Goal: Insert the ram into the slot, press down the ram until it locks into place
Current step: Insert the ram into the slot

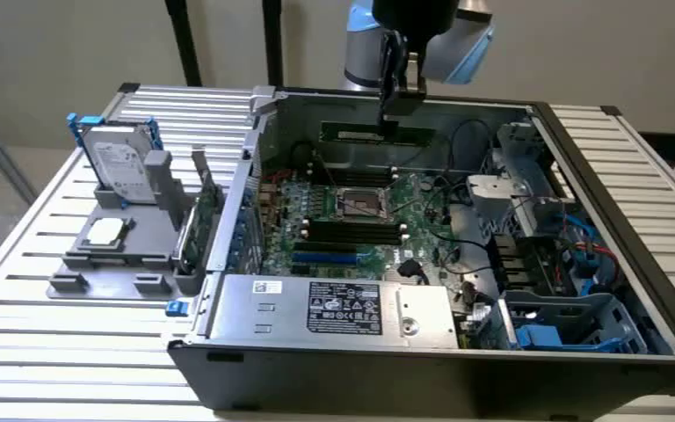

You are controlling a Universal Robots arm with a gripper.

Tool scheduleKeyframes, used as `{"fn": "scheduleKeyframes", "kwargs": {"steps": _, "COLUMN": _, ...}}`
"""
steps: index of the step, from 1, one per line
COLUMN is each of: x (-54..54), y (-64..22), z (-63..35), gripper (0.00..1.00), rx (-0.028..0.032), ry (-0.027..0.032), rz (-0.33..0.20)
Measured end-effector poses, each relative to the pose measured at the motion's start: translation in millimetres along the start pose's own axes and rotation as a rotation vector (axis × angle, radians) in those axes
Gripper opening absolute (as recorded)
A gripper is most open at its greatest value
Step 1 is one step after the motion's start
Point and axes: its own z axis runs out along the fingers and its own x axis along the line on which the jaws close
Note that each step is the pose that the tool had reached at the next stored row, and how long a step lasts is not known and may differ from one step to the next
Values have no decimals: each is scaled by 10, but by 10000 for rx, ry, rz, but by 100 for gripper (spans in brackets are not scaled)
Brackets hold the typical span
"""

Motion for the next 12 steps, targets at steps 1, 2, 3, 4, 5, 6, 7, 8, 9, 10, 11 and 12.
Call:
{"fn": "scheduleKeyframes", "kwargs": {"steps": 1, "x": 0, "y": 0, "z": 0, "gripper": 13, "rx": 0, "ry": 0, "rz": 0}}
{"fn": "scheduleKeyframes", "kwargs": {"steps": 2, "x": 0, "y": 0, "z": 0, "gripper": 13, "rx": 0, "ry": -1, "rz": 0}}
{"fn": "scheduleKeyframes", "kwargs": {"steps": 3, "x": 0, "y": 0, "z": 0, "gripper": 13, "rx": 0, "ry": 0, "rz": 0}}
{"fn": "scheduleKeyframes", "kwargs": {"steps": 4, "x": 0, "y": 0, "z": 0, "gripper": 13, "rx": 0, "ry": 0, "rz": 0}}
{"fn": "scheduleKeyframes", "kwargs": {"steps": 5, "x": 0, "y": 0, "z": 0, "gripper": 13, "rx": 0, "ry": 0, "rz": 0}}
{"fn": "scheduleKeyframes", "kwargs": {"steps": 6, "x": 0, "y": 0, "z": 0, "gripper": 13, "rx": 0, "ry": 0, "rz": 0}}
{"fn": "scheduleKeyframes", "kwargs": {"steps": 7, "x": 0, "y": 0, "z": 0, "gripper": 13, "rx": 0, "ry": 0, "rz": 0}}
{"fn": "scheduleKeyframes", "kwargs": {"steps": 8, "x": 0, "y": 0, "z": 0, "gripper": 13, "rx": 0, "ry": -1, "rz": 0}}
{"fn": "scheduleKeyframes", "kwargs": {"steps": 9, "x": 0, "y": 0, "z": 0, "gripper": 13, "rx": 0, "ry": 1, "rz": -1}}
{"fn": "scheduleKeyframes", "kwargs": {"steps": 10, "x": 0, "y": 0, "z": 0, "gripper": 13, "rx": 0, "ry": 0, "rz": 0}}
{"fn": "scheduleKeyframes", "kwargs": {"steps": 11, "x": 0, "y": 0, "z": 0, "gripper": 13, "rx": 0, "ry": 0, "rz": 0}}
{"fn": "scheduleKeyframes", "kwargs": {"steps": 12, "x": 0, "y": 0, "z": 0, "gripper": 13, "rx": 0, "ry": 0, "rz": 0}}
